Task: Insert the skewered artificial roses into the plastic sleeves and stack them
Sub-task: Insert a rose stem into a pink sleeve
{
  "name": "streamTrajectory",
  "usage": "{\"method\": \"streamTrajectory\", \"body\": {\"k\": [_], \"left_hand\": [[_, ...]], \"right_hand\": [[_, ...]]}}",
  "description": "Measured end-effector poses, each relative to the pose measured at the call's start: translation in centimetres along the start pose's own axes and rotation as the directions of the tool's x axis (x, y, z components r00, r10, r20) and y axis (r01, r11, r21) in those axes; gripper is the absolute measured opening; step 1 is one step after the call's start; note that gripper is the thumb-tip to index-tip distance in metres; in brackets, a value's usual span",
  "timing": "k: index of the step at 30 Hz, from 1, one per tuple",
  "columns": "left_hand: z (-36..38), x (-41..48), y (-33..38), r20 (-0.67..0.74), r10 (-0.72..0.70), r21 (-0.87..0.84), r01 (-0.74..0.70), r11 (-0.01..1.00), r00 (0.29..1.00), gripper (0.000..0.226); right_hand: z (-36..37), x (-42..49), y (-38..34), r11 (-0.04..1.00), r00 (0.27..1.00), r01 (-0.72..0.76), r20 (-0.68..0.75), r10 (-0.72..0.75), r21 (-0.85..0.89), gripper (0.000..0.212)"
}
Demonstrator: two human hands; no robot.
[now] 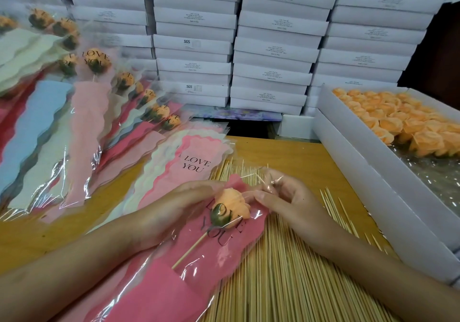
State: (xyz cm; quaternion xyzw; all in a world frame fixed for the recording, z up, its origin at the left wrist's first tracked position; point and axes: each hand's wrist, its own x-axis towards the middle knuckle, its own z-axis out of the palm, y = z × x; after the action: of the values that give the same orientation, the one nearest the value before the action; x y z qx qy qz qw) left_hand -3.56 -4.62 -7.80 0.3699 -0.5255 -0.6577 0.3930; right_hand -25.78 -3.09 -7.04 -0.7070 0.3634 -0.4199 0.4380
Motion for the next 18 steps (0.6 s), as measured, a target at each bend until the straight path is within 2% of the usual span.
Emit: {"method": "streamTrajectory", "body": {"k": [3,5,10,14,18], "left_hand": [[-0.10,-0.24,0.14,0.154,0.036,0.004,-0.037,0.999,0.987,0.028],[-0.45,-0.30,0.09,0.222,0.013,0.039,-0.022,0.999,0.975,0.039],[-0.99,0.00,-0.34,0.203,-0.012,0.154,-0.020,0.988,0.979,0.050],[-0.67,0.00,-0.25,0.221,-0.004,0.085,-0.016,0.996,0.975,0.043],[-0.78,0.03,-0.35,0.203,-0.015,0.123,-0.011,0.992,0.979,0.053]], "right_hand": [[0.02,0.01,-0.10,0.999,1.000,0.017,-0.014,-0.017,0.048,0.024],[-0.04,0.07,0.11,0.998,1.000,0.010,-0.027,-0.008,0.067,0.021],[-0.14,0.21,0.25,0.996,0.998,-0.025,-0.050,0.030,0.088,0.022],[0.02,0.23,0.16,0.988,0.999,-0.038,-0.026,0.042,0.147,0.044],[-0.08,0.39,0.52,0.982,0.999,-0.039,0.014,0.037,0.183,0.022]]}}
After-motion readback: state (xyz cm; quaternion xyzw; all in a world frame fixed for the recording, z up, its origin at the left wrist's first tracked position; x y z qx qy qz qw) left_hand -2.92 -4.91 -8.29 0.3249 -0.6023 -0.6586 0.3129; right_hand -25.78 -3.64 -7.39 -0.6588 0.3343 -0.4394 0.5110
